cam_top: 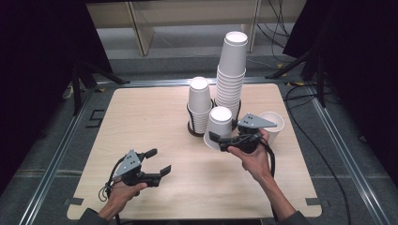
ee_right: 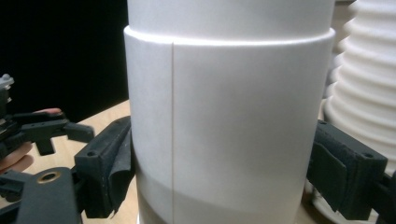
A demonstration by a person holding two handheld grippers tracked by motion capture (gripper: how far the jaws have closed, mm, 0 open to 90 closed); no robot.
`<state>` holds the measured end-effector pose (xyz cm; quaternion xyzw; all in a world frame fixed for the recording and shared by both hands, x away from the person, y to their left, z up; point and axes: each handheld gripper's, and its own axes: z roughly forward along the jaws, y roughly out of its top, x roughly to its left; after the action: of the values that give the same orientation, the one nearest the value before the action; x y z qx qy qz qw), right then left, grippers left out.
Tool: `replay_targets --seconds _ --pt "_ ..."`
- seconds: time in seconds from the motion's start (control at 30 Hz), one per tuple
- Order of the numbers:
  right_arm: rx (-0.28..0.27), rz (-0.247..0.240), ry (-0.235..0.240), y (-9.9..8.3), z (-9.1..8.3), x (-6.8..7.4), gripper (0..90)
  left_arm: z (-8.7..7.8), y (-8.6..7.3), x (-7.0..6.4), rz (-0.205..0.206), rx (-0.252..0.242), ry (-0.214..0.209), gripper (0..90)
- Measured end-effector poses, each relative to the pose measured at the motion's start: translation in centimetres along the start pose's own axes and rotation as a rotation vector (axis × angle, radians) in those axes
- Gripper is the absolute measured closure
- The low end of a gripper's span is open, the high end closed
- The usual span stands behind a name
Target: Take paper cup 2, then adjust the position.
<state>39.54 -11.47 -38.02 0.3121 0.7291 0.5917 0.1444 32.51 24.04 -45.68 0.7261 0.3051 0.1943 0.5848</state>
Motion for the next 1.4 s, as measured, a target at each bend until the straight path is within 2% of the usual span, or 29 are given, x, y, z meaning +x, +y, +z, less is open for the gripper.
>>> replay_targets --seconds 0.03,0.07,0.1,0.13,0.17,0.23,0.27,0.3,0.4,0.43,0.47,0.53,0.57,0.6,0.63,0.8,0.83,0.97,1.07,1.17,1.2,1.27,1.3,1.37,1.4 --pt "0.012 -0.002 -0.009 -0.2 0.3 0.2 16.9 0.0 0.0 0.0 -0.001 -0.003 -0.001 14.5" --pt "0.013 -0.005 0.012 -0.4 0.6 0.3 16.9 0.2 -0.1 0.0 -0.004 -0.022 -0.010 14.5" --pt "0.018 -0.019 0.001 -0.5 0.8 0.4 17.0 0.2 -0.1 -0.1 -0.004 -0.021 -0.009 14.5" --pt "0.021 0.000 0.019 -0.7 1.1 0.7 16.9 0.1 0.0 -0.1 -0.004 -0.017 -0.007 14.5" --pt "0.021 -0.001 0.031 -1.0 1.4 0.9 17.0 0.1 0.0 -0.1 -0.001 -0.003 -0.003 14.5" --pt "0.013 -0.021 0.042 -1.2 1.7 1.0 16.9 0.2 0.0 -0.2 -0.001 -0.012 -0.014 14.5" --pt "0.019 -0.004 0.061 -1.4 1.9 1.3 16.9 0.2 0.0 -0.3 0.006 -0.002 -0.013 14.5" --pt "0.026 -0.009 0.060 -1.5 2.1 1.5 16.9 0.3 0.0 -0.3 0.003 -0.012 -0.020 14.5" --pt "0.028 -0.005 0.099 -2.0 2.9 2.3 16.9 0.6 0.0 -0.4 0.002 -0.030 -0.050 14.5" --pt "0.028 -0.005 0.099 -2.0 2.9 2.3 16.9 0.6 0.0 -0.4 0.002 -0.030 -0.050 14.5" --pt "0.038 0.008 0.128 -2.2 3.4 2.9 17.0 0.4 0.0 -0.5 0.002 -0.011 -0.045 14.4" --pt "0.042 0.010 0.127 -2.3 3.5 3.1 16.9 0.4 0.0 -0.5 0.000 -0.013 -0.048 14.4" --pt "0.037 -0.003 0.153 -2.4 3.9 3.4 17.0 0.7 0.0 -0.5 -0.005 -0.036 -0.069 14.4" --pt "0.037 -0.003 0.153 -2.4 3.9 3.4 17.0 0.7 0.0 -0.5 -0.005 -0.036 -0.069 14.4" --pt "0.038 0.010 0.169 -2.5 4.1 3.7 17.0 0.6 0.0 -0.6 0.000 -0.010 -0.066 14.4" --pt "0.047 0.000 0.192 -2.7 4.6 4.4 17.0 0.7 0.0 -0.8 0.001 -0.007 -0.080 14.5" --pt "0.049 -0.018 0.189 -2.7 4.7 4.5 17.0 0.7 0.0 -0.8 0.003 -0.007 -0.080 14.4" --pt "0.049 -0.011 0.213 -2.8 5.0 5.1 17.0 0.7 0.0 -0.9 0.010 0.000 -0.084 14.4" --pt "0.027 -0.040 0.217 -2.7 5.2 5.6 17.0 0.7 0.1 -1.0 0.007 -0.012 -0.088 14.4" --pt "0.038 -0.038 0.222 -2.6 5.3 5.9 17.0 0.8 0.1 -1.0 0.004 -0.026 -0.094 14.5" --pt "0.026 -0.051 0.224 -2.7 5.4 6.0 17.0 0.9 0.1 -1.0 0.001 -0.036 -0.104 14.5" --pt "0.035 -0.043 0.243 -2.7 5.8 6.4 17.0 0.9 0.1 -1.0 -0.002 -0.032 -0.108 14.5" --pt "0.036 -0.066 0.227 -2.7 5.8 6.4 17.0 0.9 0.1 -1.0 -0.008 -0.029 -0.109 14.5" --pt "0.025 -0.057 0.244 -2.8 6.0 6.5 17.0 0.9 0.1 -1.0 -0.013 -0.025 -0.107 14.5" --pt "0.034 -0.037 0.250 -2.8 6.0 6.6 17.0 0.8 0.1 -1.1 -0.015 -0.013 -0.103 14.5"
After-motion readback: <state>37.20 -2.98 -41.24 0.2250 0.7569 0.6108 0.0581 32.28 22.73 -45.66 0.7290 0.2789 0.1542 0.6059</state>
